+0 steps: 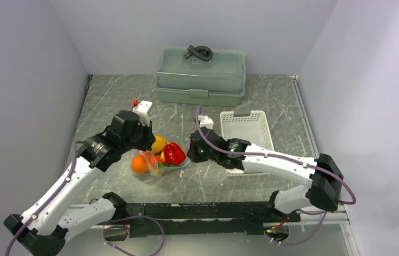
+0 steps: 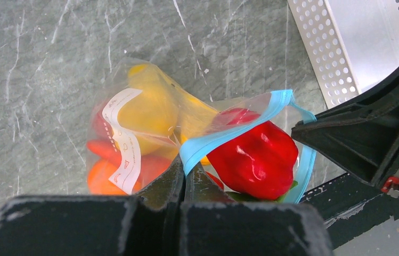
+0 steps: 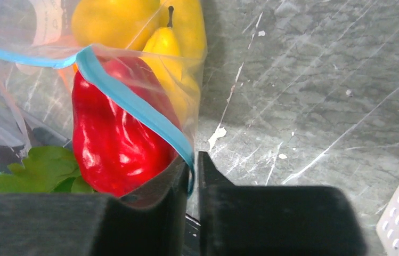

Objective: Place the food in the zip-top bag and seal the zipper
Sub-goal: Adjust the zipper food storage bag at the center of the board.

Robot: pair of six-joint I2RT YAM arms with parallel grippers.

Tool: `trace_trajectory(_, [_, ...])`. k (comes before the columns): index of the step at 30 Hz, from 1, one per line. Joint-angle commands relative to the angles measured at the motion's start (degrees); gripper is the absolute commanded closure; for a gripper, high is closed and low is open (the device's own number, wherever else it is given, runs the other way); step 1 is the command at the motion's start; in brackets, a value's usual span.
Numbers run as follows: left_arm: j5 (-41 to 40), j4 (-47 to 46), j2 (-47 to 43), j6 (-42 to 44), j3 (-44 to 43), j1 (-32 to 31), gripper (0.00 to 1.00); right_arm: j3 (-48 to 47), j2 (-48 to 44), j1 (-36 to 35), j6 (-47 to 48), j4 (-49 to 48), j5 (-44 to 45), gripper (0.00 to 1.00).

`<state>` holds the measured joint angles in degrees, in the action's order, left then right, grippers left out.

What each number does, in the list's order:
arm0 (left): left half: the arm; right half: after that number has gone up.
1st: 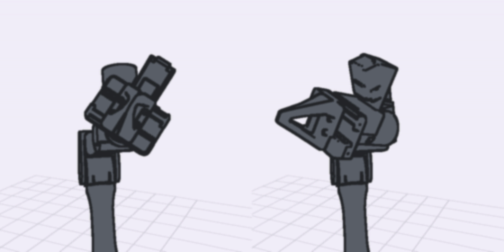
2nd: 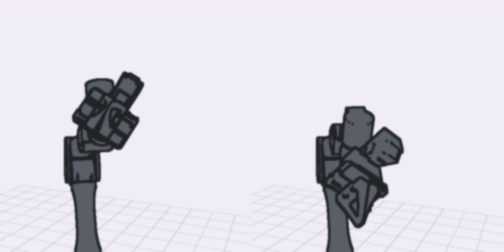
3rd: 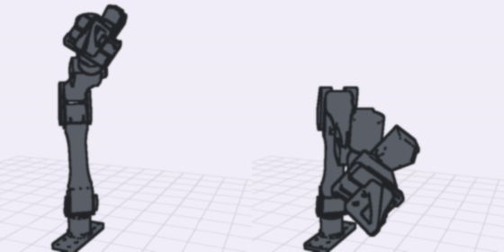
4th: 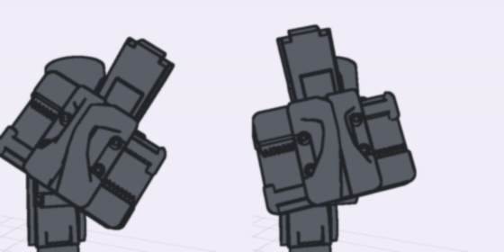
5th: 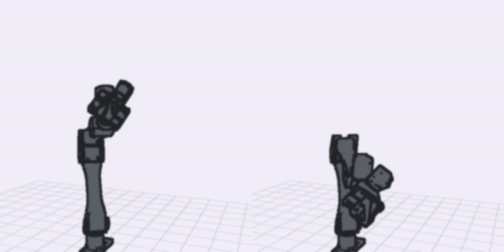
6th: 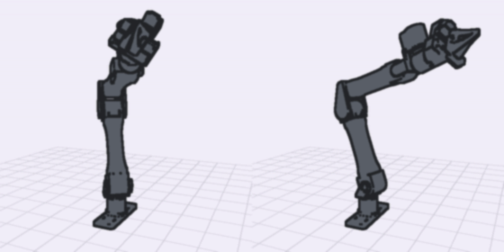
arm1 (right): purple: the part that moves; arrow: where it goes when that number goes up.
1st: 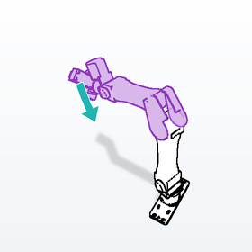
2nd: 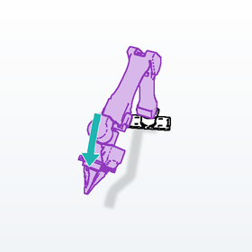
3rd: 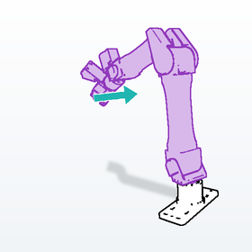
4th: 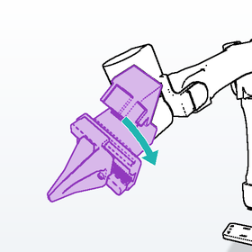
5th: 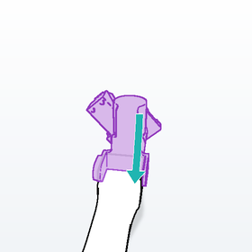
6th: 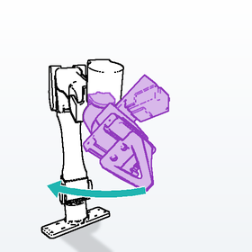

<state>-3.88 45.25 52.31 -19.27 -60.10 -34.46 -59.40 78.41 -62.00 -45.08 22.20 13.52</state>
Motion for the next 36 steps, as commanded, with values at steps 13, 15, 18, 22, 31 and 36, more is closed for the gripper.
trace_trajectory(13, [4.2,1.9,-0.4,-1.5,-3.6,0.3,1.00,-17.2,1.9,-0.1,11.3,8.0,-2.6,1.00])
trace_trajectory(15, [5.6,4.2,-0.9,-2.6,-5.4,0.3,1.00,-20.7,2.7,-0.1,13.5,11.2,-2.8,1.00])
trace_trajectory(18, [9.3,7.1,-2.1,-6.3,-8.6,0.3,1.00,-22.8,2.0,-0.1,16.9,12.1,-3.7,1.00])
trace_trajectory(22, [12.4,7.8,-2.7,-9.2,-8.6,0.3,1.00,-25.3,2.4,0.2,20.0,15.0,-3.4,1.00])
trace_trajectory(31, [18.9,2.6,-3.6,-14.8,-4.2,0.3,1.00,-33.9,6.5,2.5,26.1,21.0,-5.5,1.00])
trace_trajectory(36, [17.9,1.5,-4.6,-17.5,-2.2,0.3,1.00,-36.9,9.9,5.3,28.2,21.9,-8.7,1.00])
